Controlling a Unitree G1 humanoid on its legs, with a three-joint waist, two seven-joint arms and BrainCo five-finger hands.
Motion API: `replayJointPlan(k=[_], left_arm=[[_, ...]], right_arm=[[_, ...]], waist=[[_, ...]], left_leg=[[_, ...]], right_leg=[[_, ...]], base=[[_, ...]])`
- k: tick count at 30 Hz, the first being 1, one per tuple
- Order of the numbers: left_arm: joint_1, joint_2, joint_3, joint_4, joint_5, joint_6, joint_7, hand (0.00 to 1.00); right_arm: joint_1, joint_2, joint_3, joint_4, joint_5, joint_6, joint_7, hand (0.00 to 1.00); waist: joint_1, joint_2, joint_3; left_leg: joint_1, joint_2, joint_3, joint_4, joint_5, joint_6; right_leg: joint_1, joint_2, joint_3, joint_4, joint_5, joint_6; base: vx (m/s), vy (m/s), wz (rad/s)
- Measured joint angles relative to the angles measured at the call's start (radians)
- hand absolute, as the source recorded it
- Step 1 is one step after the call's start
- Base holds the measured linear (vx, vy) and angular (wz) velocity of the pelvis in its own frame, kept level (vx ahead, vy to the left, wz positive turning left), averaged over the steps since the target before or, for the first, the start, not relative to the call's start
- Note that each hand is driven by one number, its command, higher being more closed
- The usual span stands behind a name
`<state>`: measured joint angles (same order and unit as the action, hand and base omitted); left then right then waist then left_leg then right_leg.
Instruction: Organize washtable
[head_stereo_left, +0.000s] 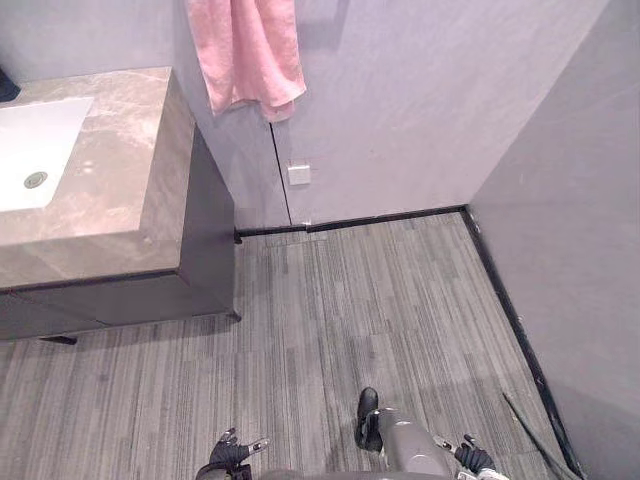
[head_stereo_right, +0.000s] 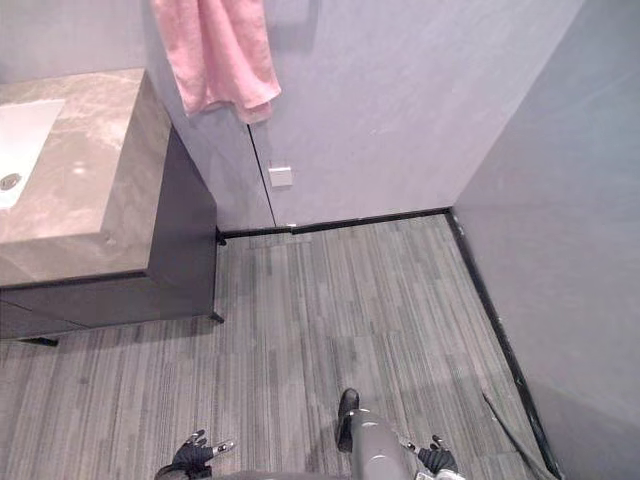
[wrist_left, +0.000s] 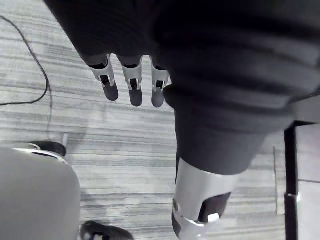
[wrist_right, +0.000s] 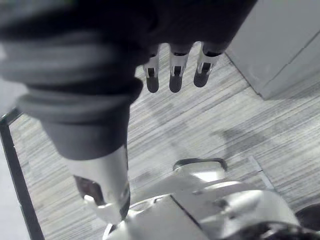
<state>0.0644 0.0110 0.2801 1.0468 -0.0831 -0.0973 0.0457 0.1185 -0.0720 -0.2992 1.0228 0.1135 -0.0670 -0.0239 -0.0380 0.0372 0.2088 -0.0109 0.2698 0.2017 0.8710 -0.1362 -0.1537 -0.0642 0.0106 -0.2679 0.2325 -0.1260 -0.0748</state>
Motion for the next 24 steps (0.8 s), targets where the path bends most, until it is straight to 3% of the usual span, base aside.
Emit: replayJointPlan(k=[3,5,6,7,9,10,11,12,13,15,17,20,22,24], left_arm=[[-0.013,-0.009,0.002,-0.048,-0.004,-0.008,0.000,0.00],[-0.024,-0.008,-0.009,-0.051,-0.006,-0.018,0.001,0.00],[-0.025,-0.011,-0.012,-0.057,-0.009,-0.021,0.003,0.00],[-0.025,-0.010,-0.013,-0.057,-0.011,-0.021,0.004,0.00],[-0.018,-0.012,-0.015,-0.054,-0.018,-0.020,0.006,0.00],[-0.007,-0.018,-0.015,-0.045,-0.025,-0.020,0.006,0.00],[-0.003,-0.015,-0.014,-0.043,-0.028,-0.021,0.006,0.00],[-0.005,0.003,-0.014,-0.043,-0.031,-0.021,0.005,0.00],[-0.005,0.017,-0.015,-0.040,-0.032,-0.020,0.005,0.00],[-0.005,0.022,-0.015,-0.028,-0.032,-0.020,0.005,0.00],[-0.007,0.037,-0.052,-0.006,-0.031,-0.018,0.003,0.00],[-0.010,0.049,-0.073,0.024,-0.031,-0.014,0.003,0.00],[-0.010,0.045,-0.074,0.026,-0.031,-0.007,0.002,0.00],[-0.022,0.038,-0.072,0.027,-0.031,0.000,0.003,0.00]], right_arm=[[-0.012,0.014,0.003,-0.032,0.009,-0.003,0.000,0.00],[-0.023,0.024,0.002,-0.034,0.018,-0.004,0.000,0.00],[-0.023,0.043,0.002,-0.040,0.026,-0.004,0.000,0.00],[-0.023,0.048,0.002,-0.042,0.028,-0.004,0.000,0.00],[-0.023,0.055,0.005,-0.043,0.033,-0.004,0.000,0.00],[-0.023,0.054,0.019,-0.036,0.033,-0.004,0.000,0.00],[-0.022,0.054,0.029,-0.029,0.033,-0.003,-0.001,0.00],[-0.023,0.066,0.034,-0.023,0.033,-0.001,-0.002,0.00],[-0.023,0.081,0.040,-0.016,0.033,-0.001,0.000,0.00],[-0.017,0.090,0.040,-0.016,0.032,-0.002,0.002,0.00],[-0.020,0.084,0.038,-0.016,0.032,-0.005,0.004,0.00],[-0.027,0.081,0.036,-0.020,0.032,-0.010,0.006,0.00],[-0.028,0.076,0.042,-0.020,0.032,-0.016,0.007,0.00],[-0.028,0.074,0.036,-0.028,0.033,-0.024,0.007,0.00]], waist=[[0.025,-0.019,0.007],[0.049,-0.024,0.008],[0.055,-0.029,0.007],[0.054,-0.029,0.007],[0.055,-0.020,0.001],[0.060,-0.020,-0.011],[0.060,-0.030,-0.022],[0.061,-0.058,-0.039],[0.062,-0.089,-0.051],[0.072,-0.099,-0.058],[0.076,-0.097,-0.057],[0.055,-0.096,-0.056],[0.051,-0.091,-0.054],[0.047,-0.085,-0.054]], left_leg=[[-0.119,0.030,0.086,0.042,-0.062,0.034],[-0.176,0.021,0.148,-0.079,-0.081,0.060],[-0.203,-0.012,0.171,-0.256,-0.081,0.067],[-0.207,-0.029,0.170,-0.329,-0.076,0.066],[-0.213,-0.081,0.146,-0.588,0.002,0.072],[-0.216,-0.103,0.116,-0.620,0.099,0.113],[-0.216,-0.121,0.106,-0.625,0.136,0.141],[-0.212,-0.158,0.115,-0.628,0.122,0.158],[-0.204,-0.189,0.127,-0.624,0.091,0.178],[-0.162,-0.213,0.134,-0.626,0.064,0.187],[-0.062,-0.250,0.120,-0.665,0.009,0.202],[0.066,-0.270,0.095,-0.703,-0.022,0.209],[0.138,-0.268,0.077,-0.752,-0.022,0.209],[0.190,-0.261,0.031,-0.787,-0.024,0.205]], right_leg=[[0.113,0.000,0.023,-0.085,-0.003,-0.001],[0.164,-0.016,0.026,-0.123,-0.002,0.003],[0.205,-0.039,0.018,-0.149,-0.013,0.030],[0.220,-0.047,0.014,-0.156,-0.022,0.044],[0.266,-0.063,0.005,-0.179,-0.052,0.090],[0.283,-0.069,0.009,-0.183,-0.072,0.117],[0.287,-0.082,0.010,-0.181,-0.084,0.132],[0.289,-0.119,0.013,-0.172,-0.099,0.147],[0.273,-0.158,0.024,-0.112,-0.103,0.154],[0.235,-0.190,0.050,0.027,-0.103,0.154],[0.090,-0.250,0.119,0.437,-0.031,0.227],[-0.036,-0.255,0.149,0.701,-0.095,0.211],[-0.107,-0.230,0.119,0.685,-0.135,0.173],[-0.188,-0.185,0.089,0.520,-0.151,0.161]], base=[[0.41,-0.098,-0.27],[0.27,0.017,-0.22],[0.31,0.077,0.02],[0.31,0.109,0.10],[0.37,0.238,0.09],[0.45,0.330,0.03],[0.42,0.291,0.07],[0.44,0.229,0.14],[0.42,0.216,0.12],[0.40,0.229,-0.01],[0.43,0.253,0.12],[0.36,0.133,0.36],[0.35,0.062,0.39],[0.34,-0.028,0.63]])
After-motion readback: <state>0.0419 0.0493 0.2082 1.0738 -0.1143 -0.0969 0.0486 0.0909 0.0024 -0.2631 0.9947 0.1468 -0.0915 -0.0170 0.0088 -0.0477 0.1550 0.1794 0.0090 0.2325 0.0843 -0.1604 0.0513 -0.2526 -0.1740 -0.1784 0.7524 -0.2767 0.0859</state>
